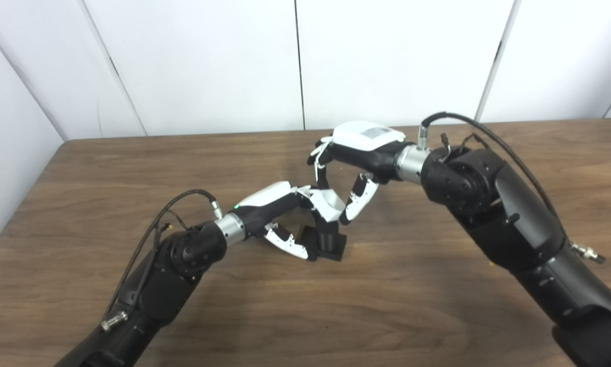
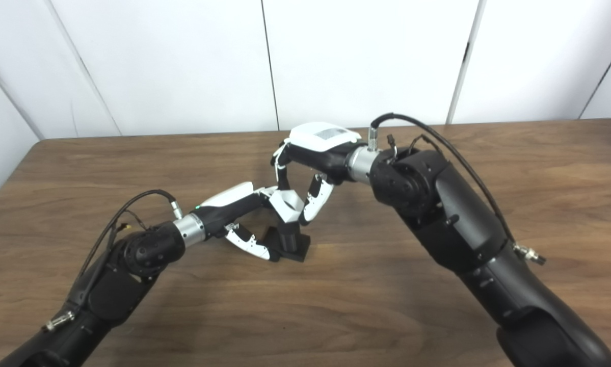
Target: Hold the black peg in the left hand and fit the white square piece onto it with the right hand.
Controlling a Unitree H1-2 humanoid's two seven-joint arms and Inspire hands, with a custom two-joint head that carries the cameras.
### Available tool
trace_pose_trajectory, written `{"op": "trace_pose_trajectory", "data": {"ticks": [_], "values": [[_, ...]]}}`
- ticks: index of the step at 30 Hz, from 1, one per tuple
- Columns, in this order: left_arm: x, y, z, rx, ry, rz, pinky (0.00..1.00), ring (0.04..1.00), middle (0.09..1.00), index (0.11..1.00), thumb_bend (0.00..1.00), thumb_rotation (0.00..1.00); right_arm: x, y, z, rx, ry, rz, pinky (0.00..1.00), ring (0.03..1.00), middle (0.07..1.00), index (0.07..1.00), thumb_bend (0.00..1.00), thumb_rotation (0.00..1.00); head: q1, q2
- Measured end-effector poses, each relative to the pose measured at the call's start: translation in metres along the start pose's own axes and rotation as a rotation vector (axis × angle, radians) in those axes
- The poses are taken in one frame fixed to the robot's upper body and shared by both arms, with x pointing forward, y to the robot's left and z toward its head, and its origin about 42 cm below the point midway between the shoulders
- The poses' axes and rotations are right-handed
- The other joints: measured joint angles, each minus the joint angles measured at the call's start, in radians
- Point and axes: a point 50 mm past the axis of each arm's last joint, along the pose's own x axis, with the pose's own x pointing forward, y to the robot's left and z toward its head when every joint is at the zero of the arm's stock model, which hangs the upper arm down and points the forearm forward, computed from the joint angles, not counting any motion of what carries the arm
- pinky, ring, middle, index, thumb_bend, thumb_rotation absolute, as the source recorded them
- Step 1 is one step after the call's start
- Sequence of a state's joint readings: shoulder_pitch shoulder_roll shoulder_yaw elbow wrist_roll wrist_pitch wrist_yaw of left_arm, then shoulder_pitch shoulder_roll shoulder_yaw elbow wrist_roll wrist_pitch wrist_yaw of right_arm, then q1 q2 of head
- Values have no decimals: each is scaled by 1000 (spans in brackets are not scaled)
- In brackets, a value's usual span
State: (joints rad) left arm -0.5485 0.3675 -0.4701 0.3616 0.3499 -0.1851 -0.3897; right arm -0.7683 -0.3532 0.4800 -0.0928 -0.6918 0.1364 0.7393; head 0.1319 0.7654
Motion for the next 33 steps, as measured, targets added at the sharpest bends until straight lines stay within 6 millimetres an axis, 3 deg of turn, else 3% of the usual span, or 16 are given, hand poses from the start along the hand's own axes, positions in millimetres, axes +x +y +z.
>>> {"op": "trace_pose_trajectory", "data": {"ticks": [9,33], "values": [[0,0,0,1,0,-2,1000,1000,947,490,518,87,-8,-18,9,-136,-50,74,995,937,836,477,523,142,-8,6],[1,0,1,1,-2,-3,1000,1000,948,490,517,87,8,-11,33,-266,-138,151,996,945,838,475,521,139,-2,12]]}}
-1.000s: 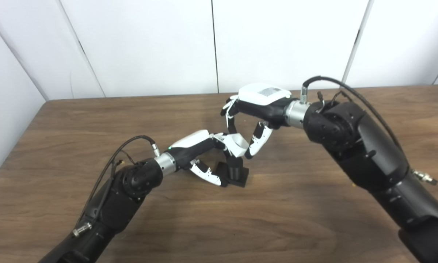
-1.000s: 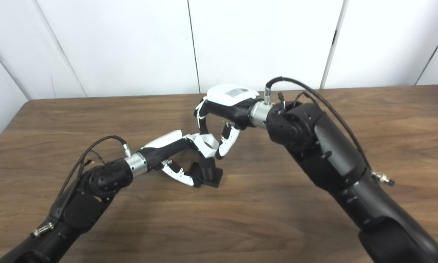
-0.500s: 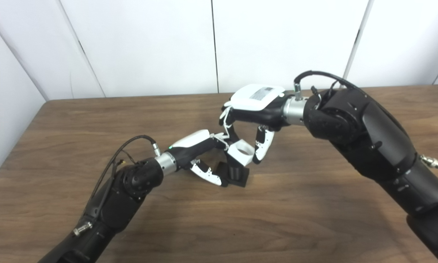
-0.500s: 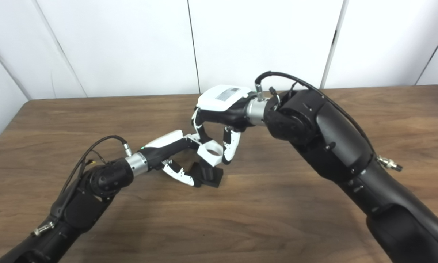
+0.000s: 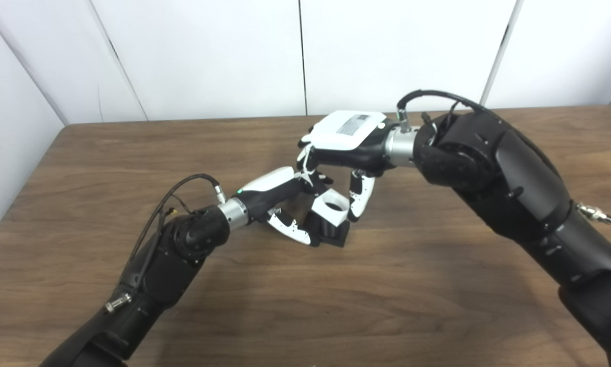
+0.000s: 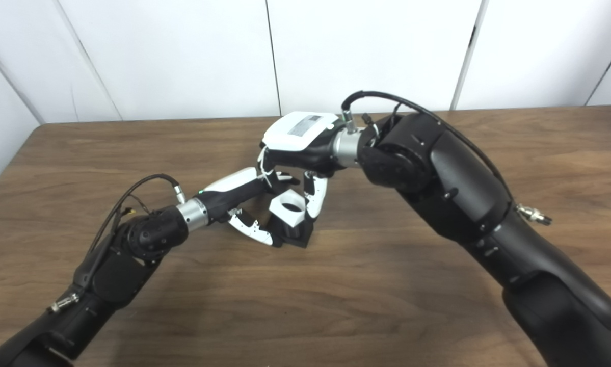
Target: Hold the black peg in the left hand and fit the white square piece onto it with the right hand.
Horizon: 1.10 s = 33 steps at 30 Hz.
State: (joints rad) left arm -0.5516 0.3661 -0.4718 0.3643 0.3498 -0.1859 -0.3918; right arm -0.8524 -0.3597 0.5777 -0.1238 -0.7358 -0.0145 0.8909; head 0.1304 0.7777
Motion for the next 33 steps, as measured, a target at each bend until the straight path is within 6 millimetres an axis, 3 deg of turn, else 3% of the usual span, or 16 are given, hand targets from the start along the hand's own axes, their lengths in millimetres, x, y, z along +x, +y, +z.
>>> {"op": "trace_pose_trajectory", "data": {"ticks": [14,33], "values": [[1,-1,2,-4,-1,3,1000,1000,952,491,518,87,17,1,-10,14,47,39,991,940,833,475,521,138,12,6],[1,-4,6,-12,0,5,1000,1000,951,490,517,88,24,7,-21,20,76,49,983,940,838,475,522,136,18,18]]}}
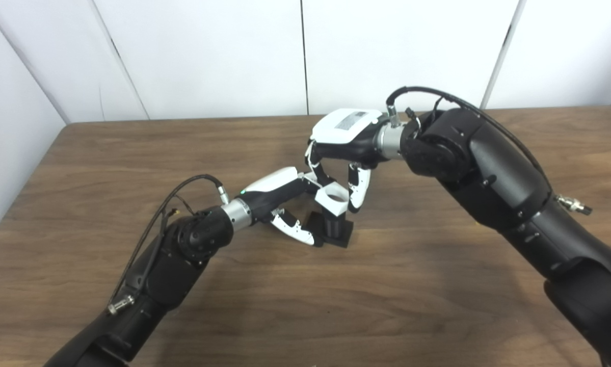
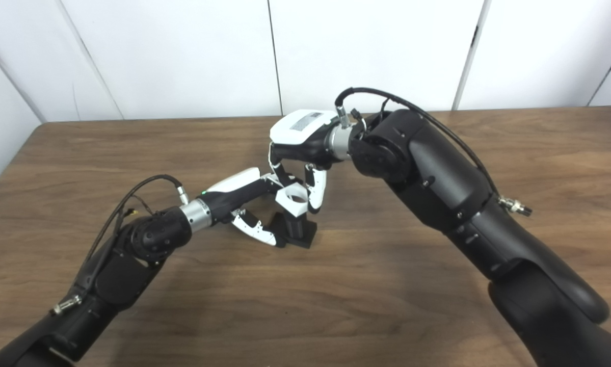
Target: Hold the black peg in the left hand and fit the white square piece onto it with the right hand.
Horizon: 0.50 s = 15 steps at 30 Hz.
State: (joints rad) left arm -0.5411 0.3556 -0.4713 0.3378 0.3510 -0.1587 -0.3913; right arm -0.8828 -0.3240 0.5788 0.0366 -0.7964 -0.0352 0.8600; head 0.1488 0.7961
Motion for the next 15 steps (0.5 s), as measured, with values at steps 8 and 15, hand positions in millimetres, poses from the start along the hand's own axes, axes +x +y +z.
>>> {"op": "trace_pose_trajectory", "data": {"ticks": [8,15], "values": [[0,0,0,-1,0,0,1000,1000,953,490,518,86,2,0,2,3,-6,1,996,942,834,477,519,138,2,-2],[1,0,0,-1,1,0,1000,1000,954,491,518,87,1,-1,5,2,-16,1,1000,944,835,476,519,137,5,0]]}}
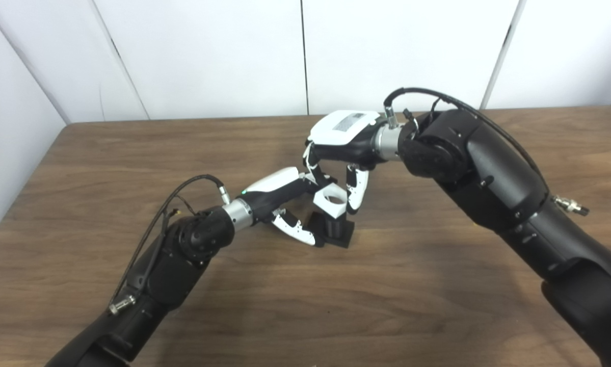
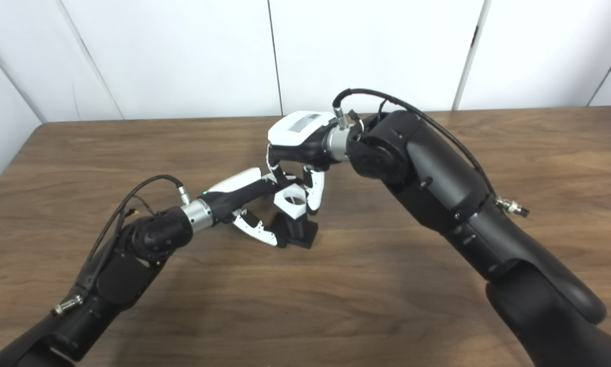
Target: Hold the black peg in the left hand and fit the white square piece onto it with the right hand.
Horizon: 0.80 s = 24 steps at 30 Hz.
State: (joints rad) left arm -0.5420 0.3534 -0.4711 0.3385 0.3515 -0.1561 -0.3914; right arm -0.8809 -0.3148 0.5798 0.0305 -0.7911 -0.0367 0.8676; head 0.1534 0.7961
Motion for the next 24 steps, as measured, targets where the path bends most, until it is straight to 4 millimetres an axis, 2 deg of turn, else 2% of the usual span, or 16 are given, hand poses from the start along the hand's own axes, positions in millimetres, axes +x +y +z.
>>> {"op": "trace_pose_trajectory", "data": {"ticks": [7,24], "values": [[0,0,0,3,1,0,1000,1000,949,491,517,88,-1,-1,6,2,-30,-9,1000,931,834,476,520,139,-2,2],[0,0,0,5,1,0,1000,1000,950,490,517,89,-2,6,6,-6,-35,2,1000,935,836,475,520,138,-12,5]]}}
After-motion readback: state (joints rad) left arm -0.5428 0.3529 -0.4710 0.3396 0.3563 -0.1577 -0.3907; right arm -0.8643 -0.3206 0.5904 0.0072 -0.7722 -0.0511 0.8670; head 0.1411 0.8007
